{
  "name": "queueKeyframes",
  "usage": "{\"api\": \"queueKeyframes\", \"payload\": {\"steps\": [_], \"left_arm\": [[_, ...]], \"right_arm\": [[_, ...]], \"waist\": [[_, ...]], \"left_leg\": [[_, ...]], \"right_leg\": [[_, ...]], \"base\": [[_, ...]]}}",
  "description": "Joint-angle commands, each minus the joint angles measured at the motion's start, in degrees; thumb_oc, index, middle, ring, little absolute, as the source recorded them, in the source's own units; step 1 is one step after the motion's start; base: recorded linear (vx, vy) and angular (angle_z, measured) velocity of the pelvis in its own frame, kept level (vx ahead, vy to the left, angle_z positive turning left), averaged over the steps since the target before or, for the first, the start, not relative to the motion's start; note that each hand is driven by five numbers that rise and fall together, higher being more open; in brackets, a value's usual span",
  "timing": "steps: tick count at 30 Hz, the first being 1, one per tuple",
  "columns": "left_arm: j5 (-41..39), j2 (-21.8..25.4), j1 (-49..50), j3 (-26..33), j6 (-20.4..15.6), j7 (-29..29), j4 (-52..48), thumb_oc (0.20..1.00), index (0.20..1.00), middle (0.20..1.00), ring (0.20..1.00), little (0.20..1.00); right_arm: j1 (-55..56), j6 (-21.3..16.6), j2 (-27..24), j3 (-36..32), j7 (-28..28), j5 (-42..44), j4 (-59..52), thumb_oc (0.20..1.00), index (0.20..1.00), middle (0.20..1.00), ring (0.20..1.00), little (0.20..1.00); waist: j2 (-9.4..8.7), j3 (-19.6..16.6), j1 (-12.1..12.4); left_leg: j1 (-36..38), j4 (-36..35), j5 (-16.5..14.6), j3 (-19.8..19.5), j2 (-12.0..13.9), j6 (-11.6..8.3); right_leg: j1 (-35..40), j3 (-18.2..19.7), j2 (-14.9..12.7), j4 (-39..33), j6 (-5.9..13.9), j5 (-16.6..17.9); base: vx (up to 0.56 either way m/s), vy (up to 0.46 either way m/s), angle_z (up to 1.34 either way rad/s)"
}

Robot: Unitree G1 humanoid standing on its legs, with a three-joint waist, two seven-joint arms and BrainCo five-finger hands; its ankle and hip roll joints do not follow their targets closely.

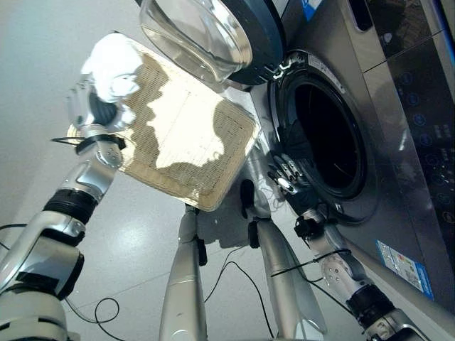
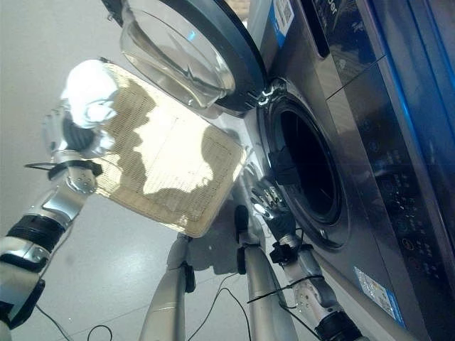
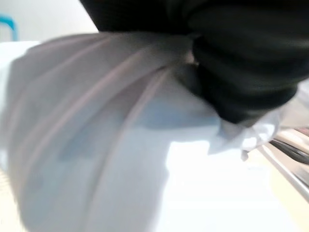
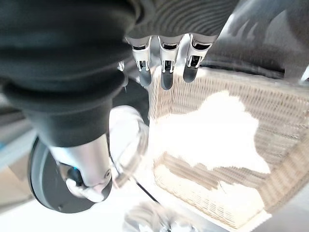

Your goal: Put the clothes into the washing machine.

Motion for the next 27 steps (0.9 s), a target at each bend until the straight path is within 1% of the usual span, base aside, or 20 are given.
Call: {"api": "queueKeyframes", "payload": {"steps": [1, 3, 5, 6, 9, 10, 11, 12, 13, 15, 18, 21, 22, 24, 25, 27], "left_arm": [[-12.39, -6.13, 8.03, 6.33, -13.28, -14.40, -10.21, 0.200, 0.200, 0.200, 0.200, 0.200], [-13.62, -7.01, 10.21, 6.36, -13.97, -16.97, -12.61, 0.200, 0.200, 0.200, 0.200, 0.200], [-14.61, -8.20, 15.63, 5.31, -14.47, -23.10, -19.01, 0.200, 0.200, 0.200, 0.200, 0.200], [-14.74, -8.23, 15.98, 5.26, -14.34, -23.82, -19.43, 0.200, 0.200, 0.200, 0.200, 0.200], [-17.03, -7.86, 19.38, 3.89, -14.16, -30.00, -23.76, 0.200, 0.200, 0.200, 0.200, 0.200], [-18.12, -7.67, 20.33, 2.91, -13.77, -32.78, -26.07, 0.200, 0.200, 0.200, 0.200, 0.200], [-18.35, -7.66, 20.49, 2.81, -13.88, -33.35, -26.37, 0.200, 0.200, 0.200, 0.200, 0.200], [-19.08, -7.35, 21.05, 1.98, -13.84, -35.62, -27.90, 0.200, 0.200, 0.200, 0.200, 0.200], [-19.45, -7.22, 21.06, 1.77, -13.95, -36.15, -28.09, 0.200, 0.200, 0.200, 0.200, 0.200], [-20.17, -6.95, 20.82, -0.07, -13.07, -39.39, -30.24, 0.200, 0.200, 0.200, 0.200, 0.200], [-20.35, -6.64, 20.10, -1.89, -11.79, -41.31, -31.78, 0.200, 0.200, 0.200, 0.200, 0.200], [-21.08, -6.51, 19.58, -3.60, -10.81, -43.21, -32.87, 0.200, 0.200, 0.200, 0.200, 0.200], [-21.45, -6.73, 19.25, -4.60, -10.05, -44.97, -33.44, 0.200, 0.200, 0.200, 0.200, 0.200], [-21.88, -6.90, 19.11, -5.11, -9.77, -45.48, -33.60, 0.200, 0.200, 0.200, 0.200, 0.200], [-22.70, -7.17, 18.72, -5.88, -9.00, -47.17, -33.78, 0.200, 0.200, 0.200, 0.200, 0.200], [-23.74, -7.45, 18.20, -6.65, -8.29, -47.99, -33.92, 0.200, 0.200, 0.200, 0.200, 0.200]], "right_arm": [[-0.88, -0.81, -0.98, -0.18, -6.42, -12.92, -6.02, 1.000, 1.000, 1.000, 1.000, 1.000], [-1.09, 0.00, -1.09, -0.20, -6.78, -13.93, -6.84, 1.000, 1.000, 1.000, 1.000, 1.000], [-2.18, 1.70, -2.25, -0.22, -7.41, -20.09, -9.43, 1.000, 1.000, 1.000, 1.000, 1.000], [-2.33, 1.83, -2.43, -0.22, -7.32, -20.62, -9.58, 1.000, 1.000, 1.000, 1.000, 1.000], [-4.24, 3.38, -4.71, 0.35, -6.48, -22.29, -10.84, 1.000, 1.000, 1.000, 1.000, 1.000], [-5.75, 4.92, -5.62, 0.85, -5.93, -21.30, -11.34, 1.000, 1.000, 1.000, 1.000, 1.000], [-5.95, 5.15, -5.73, 0.92, -5.84, -21.14, -11.40, 1.000, 1.000, 1.000, 1.000, 1.000], [-7.04, 5.65, -6.28, 1.45, -6.00, -20.77, -11.29, 1.000, 1.000, 1.000, 1.000, 1.000], [-7.32, 5.69, -6.39, 1.53, -6.06, -20.70, -11.22, 1.000, 1.000, 1.000, 1.000, 1.000], [-9.39, 6.56, -6.56, 2.69, -6.93, -19.93, -10.67, 1.000, 1.000, 1.000, 1.000, 1.000], [-10.83, 7.62, -6.48, 3.77, -6.93, -19.09, -10.66, 1.000, 1.000, 1.000, 1.000, 1.000], [-11.61, 9.53, -6.43, 4.81, -6.47, -18.14, -11.48, 1.000, 1.000, 1.000, 1.000, 1.000], [-11.63, 10.87, -6.39, 5.86, -6.12, -17.81, -12.05, 1.000, 1.000, 1.000, 1.000, 1.000], [-11.61, 11.15, -6.47, 6.36, -5.86, -17.93, -12.26, 1.000, 1.000, 1.000, 1.000, 1.000], [-11.67, 11.84, -6.54, 7.48, -5.41, -17.69, -12.56, 1.000, 1.000, 1.000, 1.000, 1.000], [-11.97, 12.05, -6.58, 8.21, -5.16, -17.26, -12.51, 1.000, 1.000, 1.000, 1.000, 1.000]], "waist": [[3.63, -0.68, -0.42], [3.79, -0.68, -0.13], [4.15, -0.68, 0.71], [4.17, -0.68, 0.77], [4.22, -0.68, 1.51], [4.17, -0.68, 1.79], [4.16, -0.68, 1.84], [4.09, -0.68, 2.11], [4.07, -0.68, 2.15], [3.89, -0.68, 2.47], [3.65, -0.68, 2.55], [3.21, -0.68, 2.41], [2.88, -0.68, 2.25], [2.72, -0.68, 2.17], [2.49, -0.68, 2.06], [2.33, -0.68, 1.96]], "left_leg": [[2.75, -0.20, -4.47, 2.00, -4.60, 1.27], [2.85, -0.11, -4.56, 1.92, -4.73, 1.39], [3.08, 0.23, -4.70, 1.69, -5.13, 1.69], [3.09, 0.27, -4.71, 1.67, -5.16, 1.72], [2.91, 0.89, -4.82, 1.82, -5.25, 1.85], [3.09, 0.94, -4.85, 1.94, -5.28, 1.93], [3.12, 0.94, -4.86, 1.95, -5.28, 1.94], [3.35, 0.77, -4.86, 2.12, -5.29, 1.99], [3.35, 0.74, -4.85, 2.18, -5.28, 1.98], [3.45, 0.37, -4.71, 2.45, -5.31, 2.09], [3.47, 0.26, -4.71, 2.77, -5.19, 2.15], [3.37, 0.33, -4.75, 2.97, -5.08, 2.20], [3.36, 0.10, -4.64, 3.21, -4.97, 2.27], [3.40, -0.08, -4.58, 3.36, -4.88, 2.28], [3.43, -0.33, -4.42, 3.62, -4.79, 2.36], [3.46, -0.43, -4.37, 3.78, -4.73, 2.35]], "right_leg": [[7.00, -0.17, 0.55, -12.68, 5.43, 5.92], [7.25, -0.42, 0.45, -12.80, 5.42, 5.90], [7.92, -1.14, 0.18, -13.37, 5.47, 6.15], [7.99, -1.22, 0.14, -13.45, 5.48, 6.19], [8.40, -2.03, -0.34, -14.28, 5.65, 6.77], [8.76, -2.35, -0.54, -15.08, 5.74, 7.31], [8.82, -2.41, -0.57, -15.23, 5.77, 7.41], [9.26, -2.72, -0.71, -16.17, 5.91, 7.92], [9.31, -2.79, -0.75, -16.35, 5.93, 8.03], [9.51, -3.23, -0.91, -17.66, 6.13, 9.08], [9.56, -3.48, -0.99, -18.36, 6.30, 9.72], [9.48, -3.42, -0.80, -18.76, 6.35, 10.15], [9.37, -3.30, -0.66, -19.08, 6.40, 10.51], [9.38, -3.23, -0.62, -19.26, 6.40, 10.63], [9.35, -3.09, -0.54, -19.49, 6.43, 10.88], [9.36, -3.00, -0.54, -19.67, 6.43, 11.03]], "base": [[-0.01, -0.063, -0.04], [-0.01, -0.055, -0.04], [-0.01, -0.047, -0.01], [-0.01, -0.037, -0.02], [-0.01, -0.026, 0.03], [0.00, 0.000, 0.00], [-0.01, -0.031, 0.03], [0.00, 0.000, 0.00], [0.00, 0.000, 0.00], [0.00, 0.000, 0.00], [0.00, 0.000, 0.00], [0.00, 0.000, 0.00], [0.00, 0.000, 0.00], [0.00, 0.005, -0.02], [0.00, 0.011, -0.05], [0.00, 0.018, -0.05]]}}
